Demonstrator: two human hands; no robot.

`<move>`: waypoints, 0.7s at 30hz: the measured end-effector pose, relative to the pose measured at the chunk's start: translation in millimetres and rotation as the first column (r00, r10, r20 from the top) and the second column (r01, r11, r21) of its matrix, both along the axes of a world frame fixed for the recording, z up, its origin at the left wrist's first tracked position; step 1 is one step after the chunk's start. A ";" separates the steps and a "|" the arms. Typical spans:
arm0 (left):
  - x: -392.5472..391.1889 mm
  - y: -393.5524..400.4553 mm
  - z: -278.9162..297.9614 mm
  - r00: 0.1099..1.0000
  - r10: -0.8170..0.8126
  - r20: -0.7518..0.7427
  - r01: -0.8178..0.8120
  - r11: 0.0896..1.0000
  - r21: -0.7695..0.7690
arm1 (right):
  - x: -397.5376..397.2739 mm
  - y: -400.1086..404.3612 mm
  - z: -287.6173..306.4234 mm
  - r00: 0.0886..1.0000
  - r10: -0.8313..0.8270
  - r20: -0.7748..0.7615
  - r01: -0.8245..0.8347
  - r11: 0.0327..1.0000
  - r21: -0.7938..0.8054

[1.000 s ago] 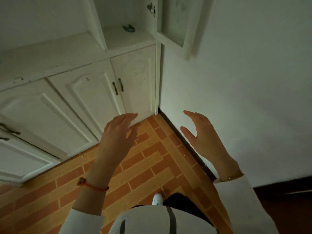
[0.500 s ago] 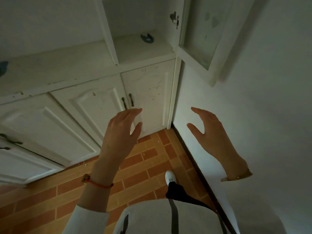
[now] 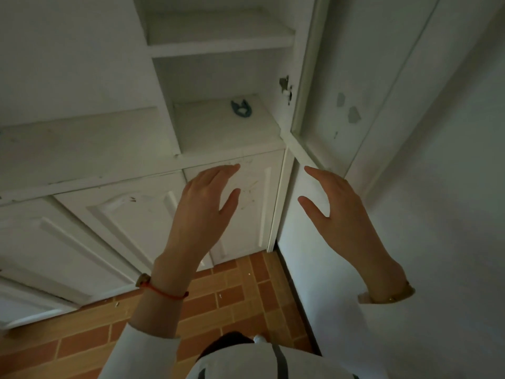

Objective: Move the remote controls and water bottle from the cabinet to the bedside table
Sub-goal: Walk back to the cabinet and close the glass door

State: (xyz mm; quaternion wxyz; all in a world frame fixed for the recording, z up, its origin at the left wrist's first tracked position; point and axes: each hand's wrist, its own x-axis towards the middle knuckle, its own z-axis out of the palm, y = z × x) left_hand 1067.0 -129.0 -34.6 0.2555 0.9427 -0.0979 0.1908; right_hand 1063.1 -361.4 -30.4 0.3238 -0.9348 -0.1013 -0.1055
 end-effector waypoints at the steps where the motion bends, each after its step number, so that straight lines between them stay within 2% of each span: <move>1: 8.0 -4.7 3.2 1.000 -0.007 0.008 0.007 1.000 -0.002 | 4.7 -2.7 3.4 1.000 0.000 0.016 -0.001 1.000 0.005; 6: 41.6 -28.9 22.4 0.991 -0.107 0.085 0.109 0.994 -0.024 | 18.2 -13.7 21.8 0.991 -0.032 0.131 0.027 0.999 0.035; 10: 64.0 -51.2 46.5 0.968 -0.184 0.171 0.192 0.981 -0.033 | 18.6 -22.8 48.0 0.945 -0.069 0.321 0.046 0.996 0.079; 16: 93.0 -94.1 93.8 0.914 -0.306 0.266 0.322 0.946 -0.020 | 24.0 -46.2 95.3 0.727 -0.227 0.648 0.163 0.974 0.158; 19: 104.0 -117.7 114.5 0.883 -0.359 0.303 0.383 0.923 -0.023 | 33.6 -61.5 115.0 0.625 -0.305 0.719 0.212 0.952 0.219; 21: 109.1 -132.5 123.1 0.855 -0.392 0.341 0.427 0.904 -0.031 | 41.2 -70.3 124.1 0.603 -0.352 0.715 0.221 0.936 0.275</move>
